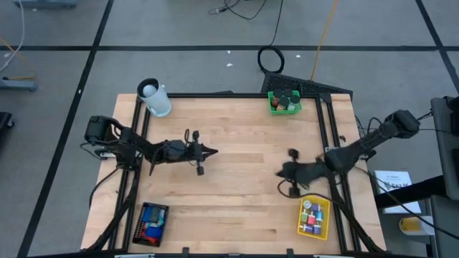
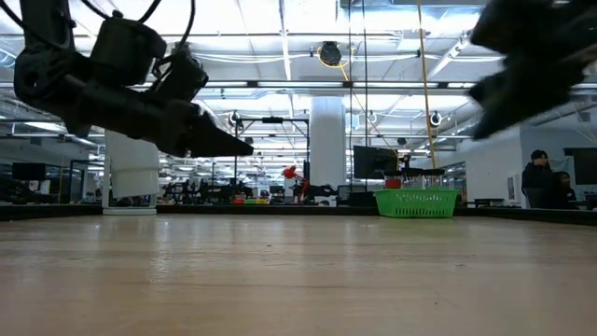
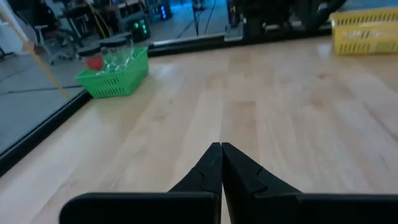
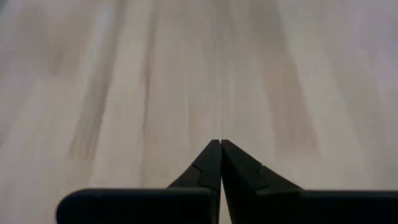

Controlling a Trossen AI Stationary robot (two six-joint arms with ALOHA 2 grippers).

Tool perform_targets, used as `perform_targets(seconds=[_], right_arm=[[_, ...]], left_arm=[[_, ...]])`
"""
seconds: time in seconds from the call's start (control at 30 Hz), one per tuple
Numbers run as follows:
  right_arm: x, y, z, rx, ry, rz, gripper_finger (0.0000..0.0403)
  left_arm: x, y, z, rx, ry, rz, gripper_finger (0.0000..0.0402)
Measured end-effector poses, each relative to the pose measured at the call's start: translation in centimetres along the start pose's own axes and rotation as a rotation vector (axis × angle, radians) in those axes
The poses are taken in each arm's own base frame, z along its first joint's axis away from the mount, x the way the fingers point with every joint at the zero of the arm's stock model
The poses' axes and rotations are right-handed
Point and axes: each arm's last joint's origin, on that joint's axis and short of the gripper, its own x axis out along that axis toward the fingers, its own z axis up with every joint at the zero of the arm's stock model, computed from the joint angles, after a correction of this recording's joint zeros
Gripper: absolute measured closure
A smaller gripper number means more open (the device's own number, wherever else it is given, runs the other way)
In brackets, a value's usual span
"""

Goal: Pick & Place Office items
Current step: Return to Home Position

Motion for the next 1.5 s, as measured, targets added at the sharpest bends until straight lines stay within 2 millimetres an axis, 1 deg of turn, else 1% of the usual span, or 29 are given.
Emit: perform_targets(seconds=[0.1,0.2,0.3,0.37,0.43,0.47,0.63,0.7,0.8,0.9,0.93,1.03,1.27,1.37,1.43,1.5], right_arm=[[1.9,-2.8,0.9,-0.087,-0.226,0.084,0.0402],[2.8,-6.2,0.8,-0.129,-0.431,0.106,0.0402],[2.6,-8.9,0.5,-0.162,-0.587,0.087,0.0402],[2.2,-10.0,0.3,-0.175,-0.642,0.089,0.0402],[1.9,-10.7,0.1,-0.182,-0.659,0.101,0.0402],[1.7,-11.0,0.0,-0.188,-0.663,0.106,0.0402],[1.1,-12.0,-0.8,-0.196,-0.658,0.083,0.0403],[0.7,-12.2,-1.5,-0.205,-0.67,0.092,0.0403],[0.2,-12.4,-3.2,-0.192,-0.681,0.051,0.0403],[-0.4,-12.7,-4.9,-0.167,-0.712,0.002,0.0403],[-0.7,-12.8,-5.2,-0.156,-0.724,-0.008,0.0403],[-2.0,-13.3,-5.1,-0.156,-0.796,-0.043,0.0403],[-3.7,-13.9,-6.0,-0.141,-0.8,-0.005,0.0403],[-4.3,-14.0,-6.3,-0.127,-0.815,-0.007,0.0403],[-4.8,-14.0,-6.3,-0.09,-0.839,-0.047,0.0403],[-5.1,-14.0,-6.1,-0.034,-0.872,-0.127,0.0403]], left_arm=[[-0.9,0.7,-0.4,-0.02,-0.049,0.012,0.0391],[-2.1,1.3,-0.9,-0.039,-0.101,0.021,0.0392],[-3.9,1.9,-1.1,-0.048,-0.163,0.035,0.0398],[-5.0,2.6,-1.3,-0.054,-0.181,0.068,0.0394],[-6.3,3.1,-1.6,-0.065,-0.183,0.095,0.0393],[-6.8,3.4,-1.7,-0.069,-0.183,0.108,0.0395],[-7.3,4.1,-1.1,-0.066,-0.146,0.118,0.0394],[-7.8,4.3,-1.3,-0.065,-0.105,0.122,0.0395],[-8.4,4.6,-0.6,-0.067,-0.128,0.099,0.0398],[-9.1,4.7,-0.9,-0.085,-0.07,0.1,0.0393],[-9.3,4.8,-0.7,-0.088,-0.076,0.105,0.0392],[-10.1,5.0,-0.5,-0.091,-0.063,0.126,0.0397],[-11.8,5.4,-0.6,-0.127,-0.024,0.176,0.0385],[-12.6,5.3,-0.6,-0.145,-0.028,0.181,0.0394],[-13.1,5.3,-0.5,-0.156,-0.047,0.184,0.0398],[-13.6,5.3,-0.4,-0.179,-0.064,0.205,0.0394]])
